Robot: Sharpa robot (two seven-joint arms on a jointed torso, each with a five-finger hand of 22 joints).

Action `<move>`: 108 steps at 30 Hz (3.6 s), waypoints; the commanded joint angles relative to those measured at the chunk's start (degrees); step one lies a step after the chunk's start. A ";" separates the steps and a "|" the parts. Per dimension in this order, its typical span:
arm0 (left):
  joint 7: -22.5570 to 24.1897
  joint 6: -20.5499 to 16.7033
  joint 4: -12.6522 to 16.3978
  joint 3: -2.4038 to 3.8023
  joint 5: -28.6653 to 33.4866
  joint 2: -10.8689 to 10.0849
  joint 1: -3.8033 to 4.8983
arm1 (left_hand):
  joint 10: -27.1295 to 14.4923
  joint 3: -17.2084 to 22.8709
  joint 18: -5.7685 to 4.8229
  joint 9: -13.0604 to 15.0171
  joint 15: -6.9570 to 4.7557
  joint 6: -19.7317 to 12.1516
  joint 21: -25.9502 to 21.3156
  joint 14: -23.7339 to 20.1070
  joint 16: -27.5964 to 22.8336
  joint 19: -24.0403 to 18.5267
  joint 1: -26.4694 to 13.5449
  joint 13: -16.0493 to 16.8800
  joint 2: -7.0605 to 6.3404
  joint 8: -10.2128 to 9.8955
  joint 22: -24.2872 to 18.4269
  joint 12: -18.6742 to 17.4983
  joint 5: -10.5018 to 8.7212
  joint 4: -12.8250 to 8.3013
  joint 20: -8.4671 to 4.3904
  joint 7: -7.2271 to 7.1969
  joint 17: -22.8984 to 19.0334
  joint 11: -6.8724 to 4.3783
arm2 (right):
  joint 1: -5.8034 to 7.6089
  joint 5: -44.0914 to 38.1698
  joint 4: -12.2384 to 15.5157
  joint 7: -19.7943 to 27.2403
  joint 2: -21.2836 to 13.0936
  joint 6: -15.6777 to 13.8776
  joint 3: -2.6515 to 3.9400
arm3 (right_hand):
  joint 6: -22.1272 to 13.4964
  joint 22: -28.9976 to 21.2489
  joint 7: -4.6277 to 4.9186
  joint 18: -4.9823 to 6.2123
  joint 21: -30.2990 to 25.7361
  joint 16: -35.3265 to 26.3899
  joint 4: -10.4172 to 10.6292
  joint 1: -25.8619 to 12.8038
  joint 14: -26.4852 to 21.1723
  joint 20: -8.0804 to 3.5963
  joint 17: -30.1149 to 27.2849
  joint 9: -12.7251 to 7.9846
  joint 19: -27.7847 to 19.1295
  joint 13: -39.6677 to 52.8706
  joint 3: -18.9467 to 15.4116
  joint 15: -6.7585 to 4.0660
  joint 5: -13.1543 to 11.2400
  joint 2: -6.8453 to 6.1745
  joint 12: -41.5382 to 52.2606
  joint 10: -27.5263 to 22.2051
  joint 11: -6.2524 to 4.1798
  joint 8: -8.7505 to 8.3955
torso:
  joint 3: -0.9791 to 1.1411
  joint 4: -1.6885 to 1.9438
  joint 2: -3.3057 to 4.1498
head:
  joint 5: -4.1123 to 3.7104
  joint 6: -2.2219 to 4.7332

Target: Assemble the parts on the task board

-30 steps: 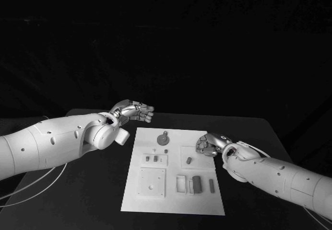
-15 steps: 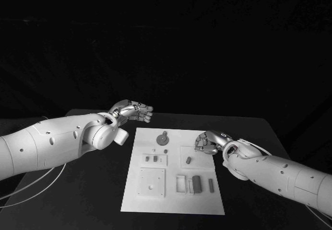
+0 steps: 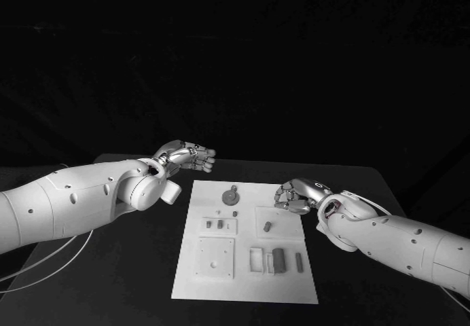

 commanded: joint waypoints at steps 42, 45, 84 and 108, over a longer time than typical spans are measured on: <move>0.96 -1.41 -0.60 0.08 0.39 1.58 0.27 | 0.66 -0.83 0.67 -0.30 0.13 0.25 -0.86 -0.19 -1.06 -1.07 0.33 -0.59 -0.64 0.41 -0.06 -0.49 -0.01 -0.07 0.17 0.15 0.22 -0.03 | -1.01 -7.19 7.25 -1.17 10.02 6.15 -3.73 | 1.78 0.93 1.52 0.78 0.33 0.33 0.04 -0.13 -0.07 -0.21 -0.09 0.13 -0.08 0.07 0.78 -0.38 0.17 -0.06 -0.35 0.13 -0.32 0.14 | -0.04 0.09 0.14 | 4.17 -1.61; 0.82 -1.16 -0.57 0.07 0.39 1.59 0.27 | 0.67 -0.83 0.66 -0.31 0.14 0.24 -0.85 -0.20 -1.08 -1.07 0.35 -0.60 -0.64 0.41 -0.05 -0.50 -0.01 -0.07 0.17 0.15 0.23 -0.03 | -1.47 -8.58 6.99 -1.36 10.24 6.24 -3.80 | 1.77 0.93 1.53 0.78 0.33 0.33 0.04 -0.13 -0.08 -0.21 -0.09 0.13 -0.08 0.06 0.80 -0.38 0.17 -0.05 -0.36 0.13 -0.32 0.13 | 0.00 0.12 0.13 | 3.99 -1.79; 0.69 -0.86 -0.43 0.07 0.38 1.58 0.27 | 0.67 -0.90 0.67 -0.41 0.18 0.19 -0.80 -0.19 -1.21 -1.04 0.45 -0.79 -0.59 0.39 0.05 -0.61 0.00 -0.03 0.16 0.17 0.31 0.00 | -2.96 -11.21 4.74 -2.33 11.75 8.17 -4.79 | 1.82 0.96 1.52 0.78 0.41 0.41 -0.01 -0.20 -0.11 -0.22 -0.10 0.15 -0.10 0.08 0.94 -0.38 0.16 -0.14 -0.44 0.17 -0.32 0.12 | -0.01 0.13 0.10 | 4.44 -2.39; 0.53 -0.64 -0.48 0.07 0.38 1.56 0.27 | 0.66 -0.95 0.67 -0.48 0.20 0.13 -0.78 -0.20 -1.31 -1.05 0.50 -0.91 -0.61 0.37 0.11 -0.69 0.01 -0.03 0.17 0.17 0.36 0.02 | -3.32 -11.69 4.03 -2.53 12.09 8.83 -5.04 | 1.82 0.97 1.52 0.78 0.46 0.44 -0.01 -0.26 -0.12 -0.23 -0.11 0.15 -0.11 0.09 1.01 -0.38 0.16 -0.14 -0.48 0.19 -0.32 0.09 | 0.01 0.09 0.10 | 4.44 -2.67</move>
